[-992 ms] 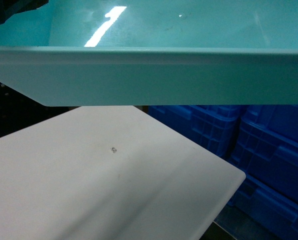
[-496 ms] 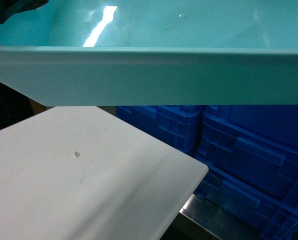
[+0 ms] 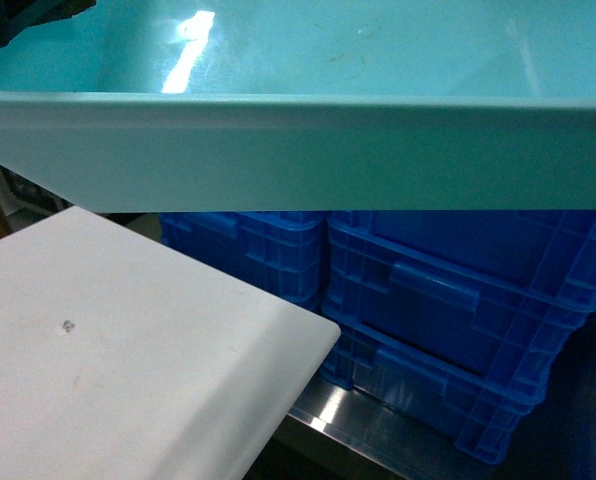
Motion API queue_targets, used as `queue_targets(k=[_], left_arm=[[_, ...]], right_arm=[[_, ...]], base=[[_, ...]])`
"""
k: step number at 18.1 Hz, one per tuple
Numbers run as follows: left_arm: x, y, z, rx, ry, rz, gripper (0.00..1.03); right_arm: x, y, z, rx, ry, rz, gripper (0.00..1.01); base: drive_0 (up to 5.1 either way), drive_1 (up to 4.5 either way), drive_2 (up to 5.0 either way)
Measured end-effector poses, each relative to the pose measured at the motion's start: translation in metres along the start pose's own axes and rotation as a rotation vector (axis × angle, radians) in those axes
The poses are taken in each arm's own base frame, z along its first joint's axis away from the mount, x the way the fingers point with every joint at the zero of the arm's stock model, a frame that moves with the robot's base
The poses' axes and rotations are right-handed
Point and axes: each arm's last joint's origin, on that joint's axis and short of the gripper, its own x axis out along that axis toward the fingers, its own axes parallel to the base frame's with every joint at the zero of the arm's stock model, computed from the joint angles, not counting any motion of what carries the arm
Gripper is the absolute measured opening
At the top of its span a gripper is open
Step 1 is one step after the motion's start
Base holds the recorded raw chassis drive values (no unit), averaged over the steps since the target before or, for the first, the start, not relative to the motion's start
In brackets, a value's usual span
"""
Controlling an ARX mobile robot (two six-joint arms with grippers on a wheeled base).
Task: Stack blue boxes stably on right
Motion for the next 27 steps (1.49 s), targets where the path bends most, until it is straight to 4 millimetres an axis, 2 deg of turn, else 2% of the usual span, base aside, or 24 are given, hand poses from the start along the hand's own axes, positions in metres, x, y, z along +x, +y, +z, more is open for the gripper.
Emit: queue_targets(k=[24, 27], left_arm=[[0.0000, 0.0000, 0.0000, 0.000, 0.000, 0.000, 0.50], [0.0000, 0.0001, -0.0001, 0.000, 0.002, 0.000, 0.50]], right_arm=[[0.0000, 0.0000, 0.0000, 0.000, 0.000, 0.000, 0.02], [0.0000, 0.0001, 0.0000, 0.000, 0.000, 0.000, 0.02]], base=[[-1.6, -1.60, -1.6], [4.3, -3.72, -1.6]])
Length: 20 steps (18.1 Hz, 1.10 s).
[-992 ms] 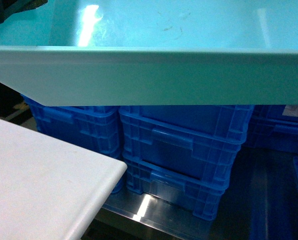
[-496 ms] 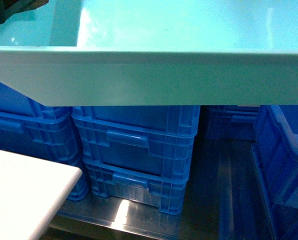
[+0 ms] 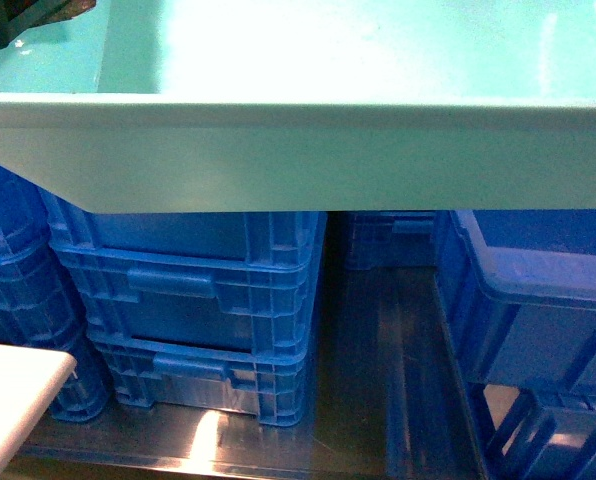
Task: Stack blue boxes stably on right
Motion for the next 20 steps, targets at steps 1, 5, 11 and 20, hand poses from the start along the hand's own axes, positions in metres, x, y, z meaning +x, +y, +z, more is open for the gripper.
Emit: queue_targets(k=[1, 5, 11, 20], left_arm=[[0.0001, 0.0005, 0.0000, 0.000, -0.001, 0.002, 0.50], [0.0000, 0.0003, 0.0001, 0.000, -0.001, 0.001, 0.50], [0.0002, 0.0001, 0.0000, 0.000, -0.001, 0.000, 0.50], [0.0002, 0.0001, -0.0002, 0.000, 0.000, 0.001, 0.50]], right_arm=[[0.0000, 0.0001, 0.0000, 0.000, 0.000, 0.002, 0.02], [0.0000, 0.0000, 0.0000, 0.000, 0.000, 0.001, 0.02], [0.0000, -0.0001, -0.0002, 0.000, 0.001, 0.000, 0.02], [-0.0001, 0.0000, -0.0004, 0.000, 0.000, 0.001, 0.02]], base=[[5.2, -2.94, -0.8], [4.8, -3.28, -1.1], [4.6, -2.91, -1.6], [4.7, -2.20, -2.2]])
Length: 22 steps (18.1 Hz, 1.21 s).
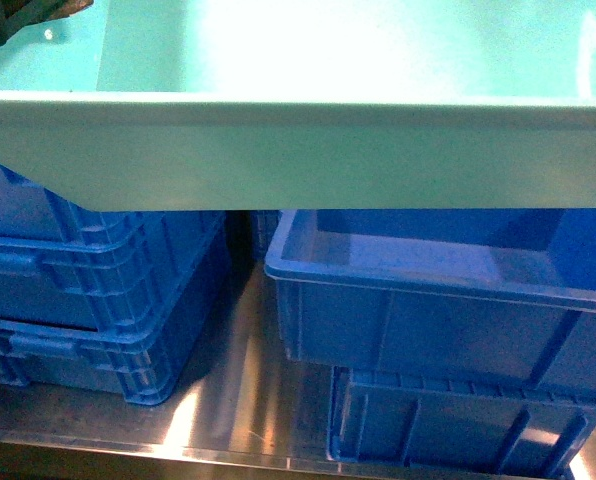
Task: Stack blue boxes stably on right
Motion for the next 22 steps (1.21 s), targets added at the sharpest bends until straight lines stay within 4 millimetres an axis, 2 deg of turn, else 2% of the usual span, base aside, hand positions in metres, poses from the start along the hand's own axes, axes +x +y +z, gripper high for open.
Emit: queue_targets(k=[7, 12, 22], left_arm=[[-0.0001, 0.0000, 0.0002, 0.000, 0.000, 0.000, 0.50], [0.0001, -0.0010, -0.0002, 0.001, 0.001, -0.004, 0.50], [-0.0006, -0.0002, -0.0001, 0.000, 0.000, -0.002, 0.50]], right_arm=[[0.0000, 0.0000, -0.0002, 0.000, 0.002, -0.001, 0.02], [-0.0003, -0.0014, -0.0013, 0.000, 0.005, -0.004, 0.02], [-0.0011, -0.0012, -0.0006, 0.000, 0.002, 0.000, 0.02]], base=[[4.6, -2.23, -2.2], [0.0, 0.00, 0.0], [0.0, 4.03, -4.0]])
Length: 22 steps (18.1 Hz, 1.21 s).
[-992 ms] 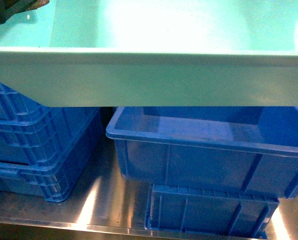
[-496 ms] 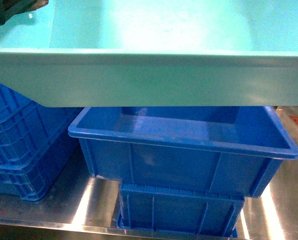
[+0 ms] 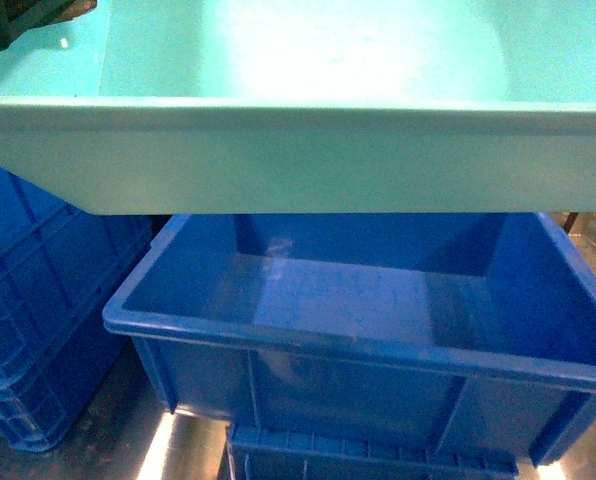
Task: Stack blue boxes stably on right
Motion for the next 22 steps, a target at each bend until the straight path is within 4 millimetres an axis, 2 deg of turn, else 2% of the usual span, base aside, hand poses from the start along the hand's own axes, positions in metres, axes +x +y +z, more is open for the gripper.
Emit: queue_targets(k=[6, 22], left_arm=[[0.0000, 0.0001, 0.0002, 0.000, -0.002, 0.001, 0.50], [0.0011, 0.0000, -0.0023, 0.001, 0.008, 0.001, 0.50]], right_arm=[[0.0007, 0.0000, -0.0006, 0.000, 0.002, 0.000, 0.02], [0.0010, 0.0000, -0.0015, 0.000, 0.006, 0.001, 0.02]], base=[[0.0, 4.10, -4.1], [0.0, 0.46, -0.5]])
